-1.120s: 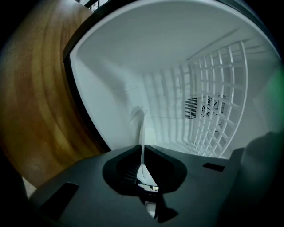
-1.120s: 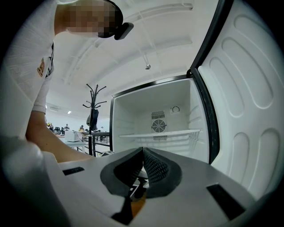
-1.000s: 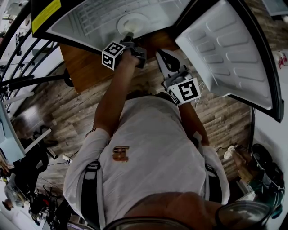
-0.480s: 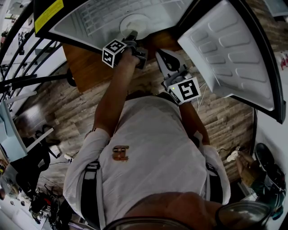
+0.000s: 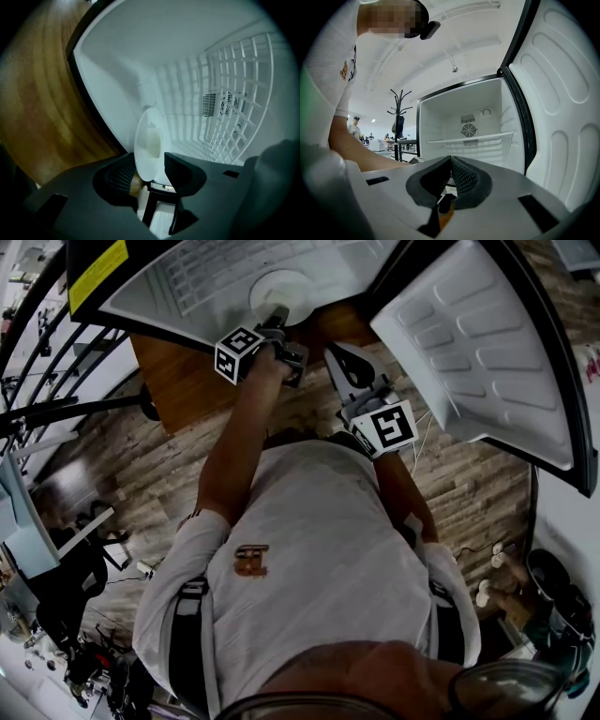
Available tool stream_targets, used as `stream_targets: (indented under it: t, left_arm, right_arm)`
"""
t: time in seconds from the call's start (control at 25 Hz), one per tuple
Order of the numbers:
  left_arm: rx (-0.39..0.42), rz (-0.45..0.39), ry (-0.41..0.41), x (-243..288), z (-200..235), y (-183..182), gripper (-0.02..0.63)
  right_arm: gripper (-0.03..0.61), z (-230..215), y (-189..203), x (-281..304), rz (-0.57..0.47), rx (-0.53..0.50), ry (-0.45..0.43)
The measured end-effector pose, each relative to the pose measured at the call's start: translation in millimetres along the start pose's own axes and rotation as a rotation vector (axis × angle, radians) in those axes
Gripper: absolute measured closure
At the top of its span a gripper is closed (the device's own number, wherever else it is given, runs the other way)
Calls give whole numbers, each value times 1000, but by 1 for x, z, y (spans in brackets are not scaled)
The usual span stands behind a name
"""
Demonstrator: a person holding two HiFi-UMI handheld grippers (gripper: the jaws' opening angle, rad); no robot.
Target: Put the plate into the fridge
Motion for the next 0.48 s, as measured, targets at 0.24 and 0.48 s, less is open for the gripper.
stream_targets:
  t: [0.24, 0.48]
  left_arm:
    - [15, 22, 45, -5, 0, 6, 408]
    - [96, 35, 93, -26, -4, 14, 407]
  right_arm:
    - [545, -1, 7, -1, 21, 1, 1]
    - [545, -2, 5, 1, 23, -1, -5]
Point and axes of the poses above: the fingertips, and each gripper's own axes: x forward along the fingers, z to its left, y out of its underside, the point moved 4 cm from there along -x, backward along the fingers, and after that the axes turned 4 degrees about -z, right-handed, at the moved point
